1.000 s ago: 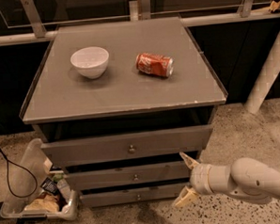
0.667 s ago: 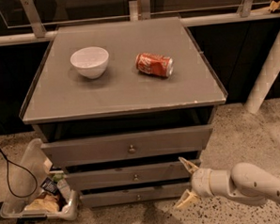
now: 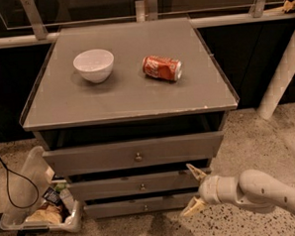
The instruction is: Open middle drawer
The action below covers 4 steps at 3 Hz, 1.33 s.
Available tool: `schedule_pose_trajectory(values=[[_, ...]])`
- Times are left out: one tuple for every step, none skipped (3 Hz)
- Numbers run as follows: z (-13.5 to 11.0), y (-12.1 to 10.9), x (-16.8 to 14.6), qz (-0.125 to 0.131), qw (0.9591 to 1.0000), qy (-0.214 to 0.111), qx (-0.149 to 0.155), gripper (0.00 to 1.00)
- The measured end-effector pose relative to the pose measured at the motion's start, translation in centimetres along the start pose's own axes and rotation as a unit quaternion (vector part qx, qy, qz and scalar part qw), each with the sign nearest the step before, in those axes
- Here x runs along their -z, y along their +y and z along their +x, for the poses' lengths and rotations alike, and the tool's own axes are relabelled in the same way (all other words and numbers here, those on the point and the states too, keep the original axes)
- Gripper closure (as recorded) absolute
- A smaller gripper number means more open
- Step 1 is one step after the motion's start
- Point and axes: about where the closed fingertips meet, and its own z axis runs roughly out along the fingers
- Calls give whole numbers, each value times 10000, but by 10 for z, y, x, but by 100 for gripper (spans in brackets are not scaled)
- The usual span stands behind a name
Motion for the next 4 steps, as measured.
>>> schedule_pose_trajectory(values=[[12, -13, -23, -68, 9999, 48, 59, 0], [21, -23, -43, -155, 9998, 80, 108, 0], [26, -35, -53, -148, 9996, 114, 214, 0], [27, -43, -63, -174, 9992, 90, 343, 0]])
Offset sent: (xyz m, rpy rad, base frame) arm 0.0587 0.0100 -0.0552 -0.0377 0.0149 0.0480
